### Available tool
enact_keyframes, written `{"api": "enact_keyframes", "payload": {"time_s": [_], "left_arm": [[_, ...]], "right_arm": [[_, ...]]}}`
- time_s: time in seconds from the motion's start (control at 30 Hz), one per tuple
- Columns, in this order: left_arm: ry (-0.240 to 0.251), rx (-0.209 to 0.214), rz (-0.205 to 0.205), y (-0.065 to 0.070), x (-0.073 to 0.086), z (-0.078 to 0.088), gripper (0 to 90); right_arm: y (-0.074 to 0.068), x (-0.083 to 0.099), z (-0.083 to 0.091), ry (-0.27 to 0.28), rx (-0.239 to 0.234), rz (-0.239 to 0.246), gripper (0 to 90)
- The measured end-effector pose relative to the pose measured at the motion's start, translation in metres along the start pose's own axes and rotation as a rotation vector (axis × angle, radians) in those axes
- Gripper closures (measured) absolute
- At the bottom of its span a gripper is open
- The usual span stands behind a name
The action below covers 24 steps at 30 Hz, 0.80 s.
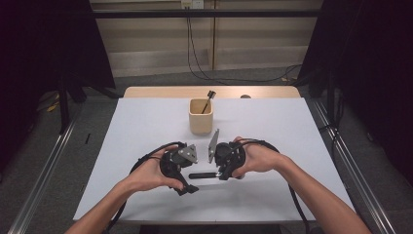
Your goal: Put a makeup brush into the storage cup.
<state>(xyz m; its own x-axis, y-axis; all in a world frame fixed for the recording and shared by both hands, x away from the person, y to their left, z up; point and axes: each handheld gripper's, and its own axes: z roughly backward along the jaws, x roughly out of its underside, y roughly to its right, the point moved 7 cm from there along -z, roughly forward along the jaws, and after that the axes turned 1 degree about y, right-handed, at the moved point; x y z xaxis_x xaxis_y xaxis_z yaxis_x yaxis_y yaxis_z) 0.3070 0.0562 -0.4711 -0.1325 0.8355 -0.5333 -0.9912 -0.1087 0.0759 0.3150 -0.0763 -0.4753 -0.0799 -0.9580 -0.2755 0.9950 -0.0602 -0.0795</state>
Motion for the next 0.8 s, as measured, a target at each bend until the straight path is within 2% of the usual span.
{"api": "enact_keyframes", "payload": {"time_s": [0.2,0.3,0.43,0.53,0.57,0.67,0.8], "left_arm": [[-0.004,-0.001,0.028,-0.003,0.000,-0.003,10.3],[-0.011,0.013,0.038,-0.006,0.001,-0.005,18.1],[-0.005,0.011,0.052,-0.010,0.000,-0.007,30.5],[-0.003,0.033,0.055,-0.010,0.000,-0.009,37.4],[-0.001,0.039,0.059,-0.010,0.000,-0.009,42.2],[0.009,0.043,0.064,-0.011,-0.002,-0.010,48.9],[0.007,0.042,0.031,-0.012,-0.004,-0.010,54.9]], "right_arm": [[0.000,0.000,0.000,0.003,0.002,-0.001,71.8],[0.000,0.000,0.001,0.006,0.003,0.001,71.7],[0.001,-0.001,0.000,0.011,0.004,-0.002,71.8],[0.001,-0.002,-0.001,0.011,0.004,0.004,71.8],[0.001,-0.002,-0.001,0.018,0.006,0.006,71.8],[0.001,-0.002,-0.001,0.017,0.007,0.007,71.8],[0.002,-0.002,-0.001,0.017,0.008,0.007,71.8]]}}
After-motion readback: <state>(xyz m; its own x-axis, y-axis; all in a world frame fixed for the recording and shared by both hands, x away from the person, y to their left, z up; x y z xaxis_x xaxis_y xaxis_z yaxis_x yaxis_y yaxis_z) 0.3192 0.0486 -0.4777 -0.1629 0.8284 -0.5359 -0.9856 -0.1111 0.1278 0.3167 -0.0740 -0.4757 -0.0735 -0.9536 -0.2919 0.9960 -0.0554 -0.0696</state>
